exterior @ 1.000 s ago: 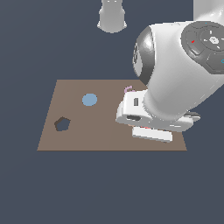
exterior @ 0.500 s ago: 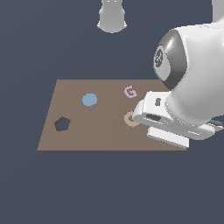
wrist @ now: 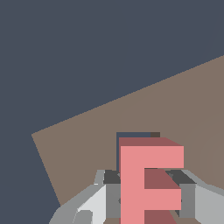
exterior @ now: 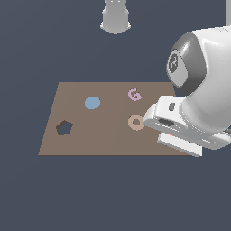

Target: Insert a designated object into the corresponding slot on a board.

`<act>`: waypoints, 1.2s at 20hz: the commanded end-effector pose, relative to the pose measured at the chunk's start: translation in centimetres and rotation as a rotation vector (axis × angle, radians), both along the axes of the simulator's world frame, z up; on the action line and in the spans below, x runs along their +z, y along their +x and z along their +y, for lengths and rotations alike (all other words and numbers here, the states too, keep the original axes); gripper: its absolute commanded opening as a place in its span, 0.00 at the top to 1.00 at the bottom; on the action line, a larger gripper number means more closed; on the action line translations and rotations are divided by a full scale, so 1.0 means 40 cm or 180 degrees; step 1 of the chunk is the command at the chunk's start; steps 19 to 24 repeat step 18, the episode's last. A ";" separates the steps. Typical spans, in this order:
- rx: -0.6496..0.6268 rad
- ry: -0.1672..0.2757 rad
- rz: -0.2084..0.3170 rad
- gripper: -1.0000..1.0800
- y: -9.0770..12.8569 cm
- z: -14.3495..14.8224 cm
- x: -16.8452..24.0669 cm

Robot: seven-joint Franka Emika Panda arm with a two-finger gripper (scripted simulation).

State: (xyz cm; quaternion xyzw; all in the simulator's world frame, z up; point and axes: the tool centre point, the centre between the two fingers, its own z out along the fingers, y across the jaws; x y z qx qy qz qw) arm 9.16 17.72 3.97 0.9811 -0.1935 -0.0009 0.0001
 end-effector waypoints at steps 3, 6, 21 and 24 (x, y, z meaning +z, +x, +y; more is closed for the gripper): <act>-0.0002 0.0000 0.0000 1.00 0.001 0.000 -0.004; -0.0009 0.0000 -0.0001 1.00 0.002 0.000 -0.021; -0.0011 0.0000 -0.0002 0.04 0.003 0.000 -0.025; -0.0011 0.0000 -0.0002 0.04 0.003 0.000 -0.025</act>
